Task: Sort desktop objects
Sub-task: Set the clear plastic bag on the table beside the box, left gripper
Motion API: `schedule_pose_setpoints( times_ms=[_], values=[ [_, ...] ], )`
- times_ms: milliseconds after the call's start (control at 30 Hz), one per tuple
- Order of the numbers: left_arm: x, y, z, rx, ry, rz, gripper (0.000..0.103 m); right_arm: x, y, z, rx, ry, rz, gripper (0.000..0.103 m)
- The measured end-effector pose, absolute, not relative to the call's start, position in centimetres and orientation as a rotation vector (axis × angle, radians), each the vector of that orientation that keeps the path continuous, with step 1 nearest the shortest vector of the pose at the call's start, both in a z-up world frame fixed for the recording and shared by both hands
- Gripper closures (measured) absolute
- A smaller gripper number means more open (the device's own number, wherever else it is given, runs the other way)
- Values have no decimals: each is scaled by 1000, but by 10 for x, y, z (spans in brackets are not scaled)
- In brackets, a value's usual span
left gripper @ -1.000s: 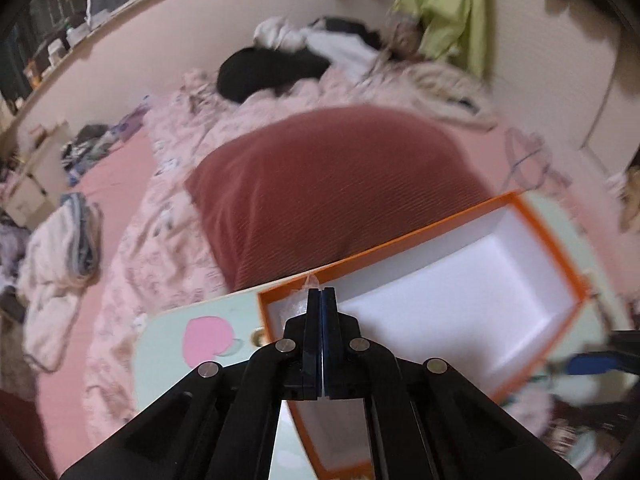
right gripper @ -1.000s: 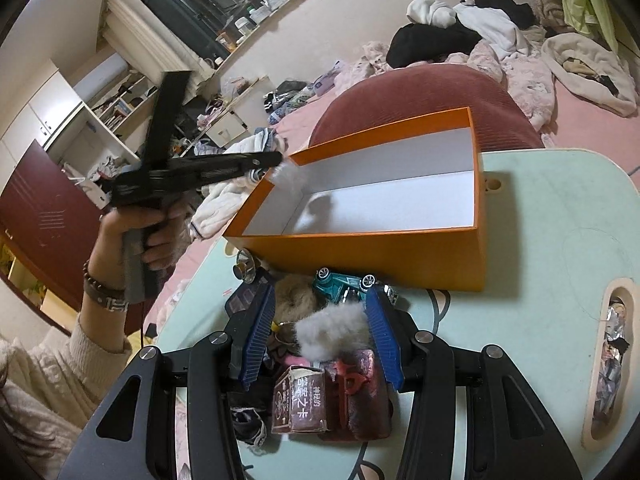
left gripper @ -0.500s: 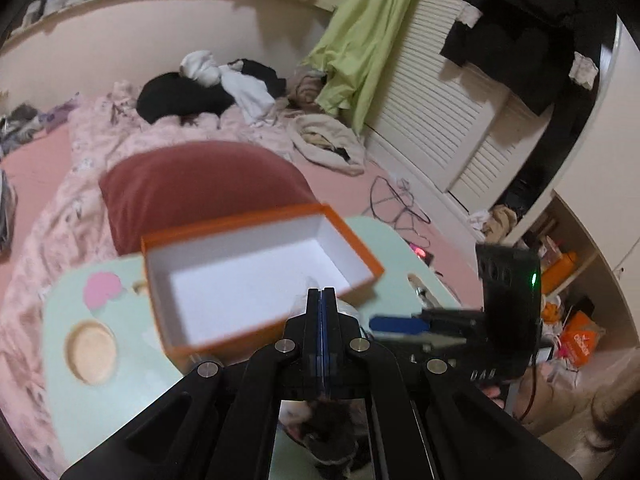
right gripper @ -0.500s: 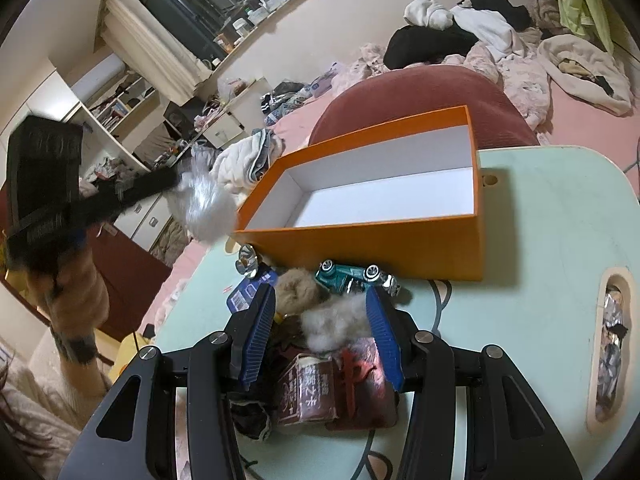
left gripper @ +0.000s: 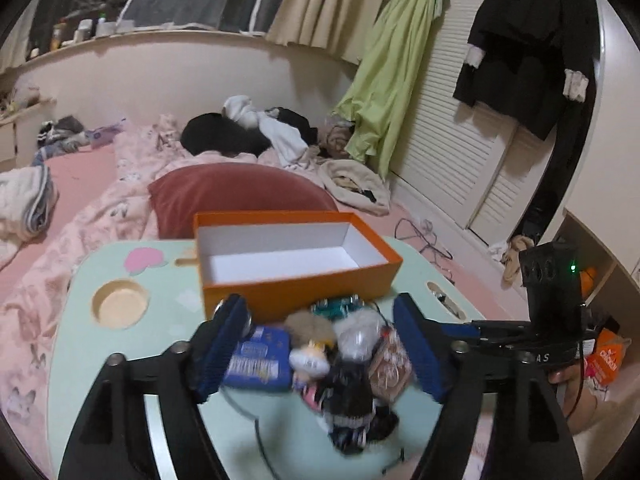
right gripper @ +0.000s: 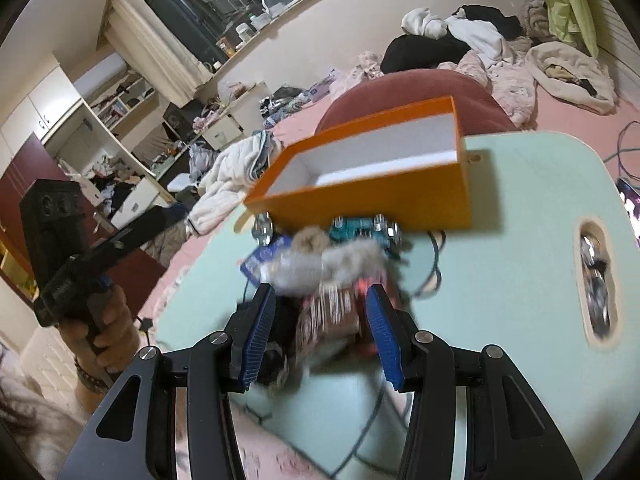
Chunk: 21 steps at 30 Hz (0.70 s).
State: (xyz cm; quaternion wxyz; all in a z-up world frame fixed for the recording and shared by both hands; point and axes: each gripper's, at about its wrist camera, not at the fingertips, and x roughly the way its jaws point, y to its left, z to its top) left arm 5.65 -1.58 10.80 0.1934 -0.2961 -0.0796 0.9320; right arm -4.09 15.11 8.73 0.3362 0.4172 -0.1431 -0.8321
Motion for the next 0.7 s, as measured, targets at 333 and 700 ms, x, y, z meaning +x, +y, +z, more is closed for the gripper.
schedule_pose_setpoints(
  times_ms=[333, 700],
  values=[
    [104, -3, 37, -1090, -122, 2536, 19, -5, 121, 64, 1231, 46, -2405, 40],
    [109, 12, 3, -1064, 53, 2777, 0, 11, 97, 60, 1142, 224, -2490, 13]
  ],
)
